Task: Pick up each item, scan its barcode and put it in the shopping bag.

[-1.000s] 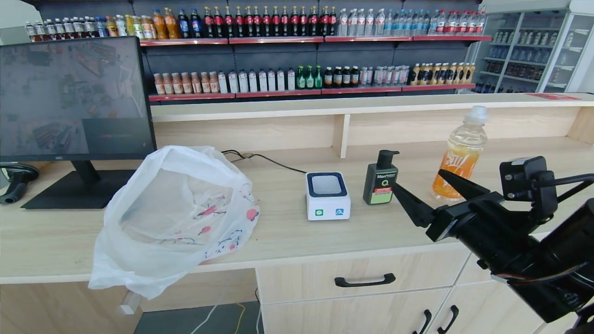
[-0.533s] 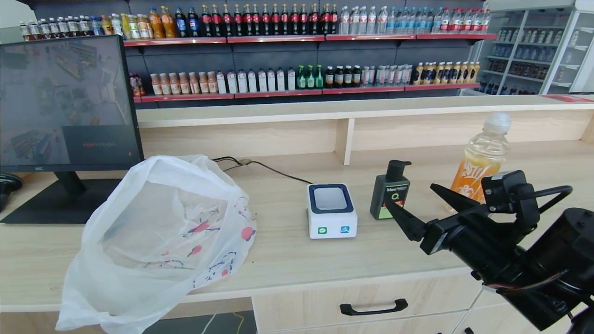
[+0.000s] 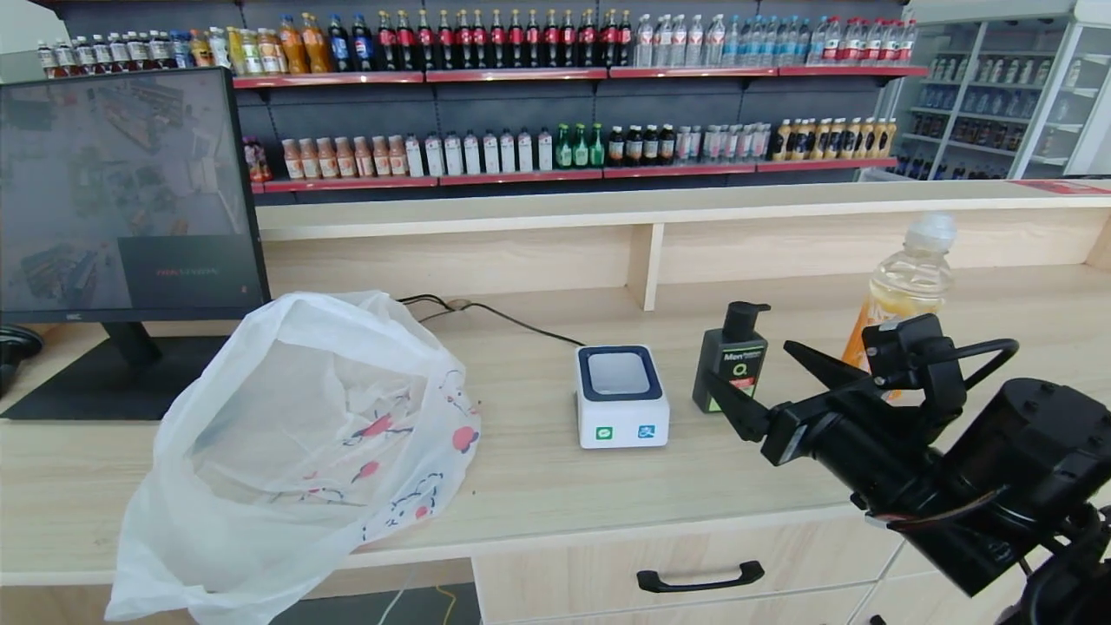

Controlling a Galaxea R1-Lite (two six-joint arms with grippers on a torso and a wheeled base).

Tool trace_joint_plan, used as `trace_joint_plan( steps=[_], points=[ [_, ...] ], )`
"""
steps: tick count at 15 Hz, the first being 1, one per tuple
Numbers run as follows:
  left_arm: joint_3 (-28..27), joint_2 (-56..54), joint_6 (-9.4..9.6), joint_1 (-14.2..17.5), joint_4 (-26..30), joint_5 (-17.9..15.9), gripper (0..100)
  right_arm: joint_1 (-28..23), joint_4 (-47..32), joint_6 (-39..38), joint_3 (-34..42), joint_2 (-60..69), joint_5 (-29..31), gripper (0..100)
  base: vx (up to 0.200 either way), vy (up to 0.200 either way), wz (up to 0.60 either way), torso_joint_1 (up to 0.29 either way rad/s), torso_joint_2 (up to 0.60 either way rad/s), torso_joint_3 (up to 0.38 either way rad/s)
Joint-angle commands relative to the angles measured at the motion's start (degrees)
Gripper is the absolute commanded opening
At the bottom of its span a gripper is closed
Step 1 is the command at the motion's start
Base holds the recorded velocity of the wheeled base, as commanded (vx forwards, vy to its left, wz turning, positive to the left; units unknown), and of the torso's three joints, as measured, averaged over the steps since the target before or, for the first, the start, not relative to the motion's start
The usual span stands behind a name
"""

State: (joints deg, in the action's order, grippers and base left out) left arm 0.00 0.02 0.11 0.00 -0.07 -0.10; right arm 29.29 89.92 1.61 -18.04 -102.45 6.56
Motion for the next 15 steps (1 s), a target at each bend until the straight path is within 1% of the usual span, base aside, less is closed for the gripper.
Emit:
trace_joint_plan(
  steps=[1,9,12,15],
  points=[
    [0.0,0.0,-0.02,0.0,0.0,0.0,100,0.0,0.1,-0.1,-1.6,-2.8,0.0,100,0.000,0.000,0.00,0.000,0.00,0.000],
    [0.0,0.0,0.07,0.0,0.0,0.0,100,-0.8,0.1,0.2,-6.2,-8.6,0.4,100,0.000,0.000,0.00,0.000,0.00,0.000],
    [0.0,0.0,0.07,0.0,0.0,0.0,100,-1.0,0.1,0.0,-6.5,-9.2,0.4,100,0.000,0.000,0.00,0.000,0.00,0.000],
    [0.0,0.0,-0.02,0.0,0.0,0.0,100,-2.2,0.1,-0.1,-6.5,-9.3,0.5,100,0.000,0.000,0.00,0.000,0.00,0.000]
  ],
)
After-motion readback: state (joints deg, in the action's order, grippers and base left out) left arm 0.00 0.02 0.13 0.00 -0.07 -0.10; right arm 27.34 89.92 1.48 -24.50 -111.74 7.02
